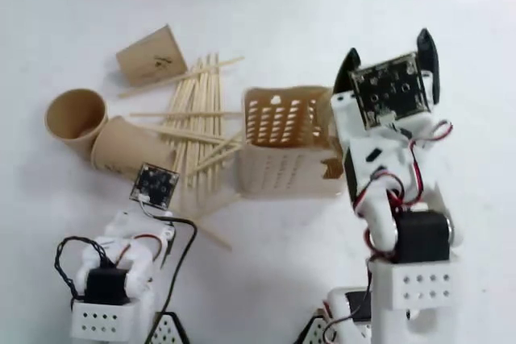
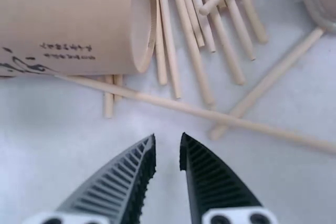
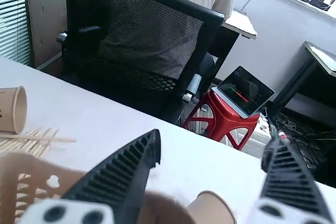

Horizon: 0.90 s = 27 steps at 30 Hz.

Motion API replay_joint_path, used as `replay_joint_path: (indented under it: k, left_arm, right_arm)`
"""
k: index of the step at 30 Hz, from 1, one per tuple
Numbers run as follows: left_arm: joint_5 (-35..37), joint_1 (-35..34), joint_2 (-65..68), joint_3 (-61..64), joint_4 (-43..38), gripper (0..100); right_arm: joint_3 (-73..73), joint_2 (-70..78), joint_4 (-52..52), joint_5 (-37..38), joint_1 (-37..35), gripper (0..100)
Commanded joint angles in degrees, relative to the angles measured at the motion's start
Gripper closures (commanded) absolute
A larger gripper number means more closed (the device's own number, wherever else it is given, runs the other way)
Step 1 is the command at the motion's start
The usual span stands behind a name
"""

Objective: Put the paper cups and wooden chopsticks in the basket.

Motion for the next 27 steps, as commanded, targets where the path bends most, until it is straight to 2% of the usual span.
replay_joint_path:
  k: [1,7,12,18,27]
  left_arm:
    - [-0.2,-0.3,-0.3,0.0,0.3,90]
    - [-0.2,-0.3,-0.3,0.0,0.3,90]
    - [-0.2,-0.3,-0.3,0.0,0.3,90]
    - [-0.2,-0.3,-0.3,0.0,0.3,90]
    - [-0.2,-0.3,-0.3,0.0,0.3,90]
  right_arm:
    - [-2.4,-2.8,5.6,0.6,-1.1,69.0]
    - [-5.6,-3.5,9.3,0.2,1.1,69.0]
    - [-10.3,-9.5,16.7,-1.4,6.7,69.1]
    - [-9.2,-7.7,24.2,-2.5,15.7,74.5]
    - [-6.5,4.8,23.6,-2.4,14.4,70.5]
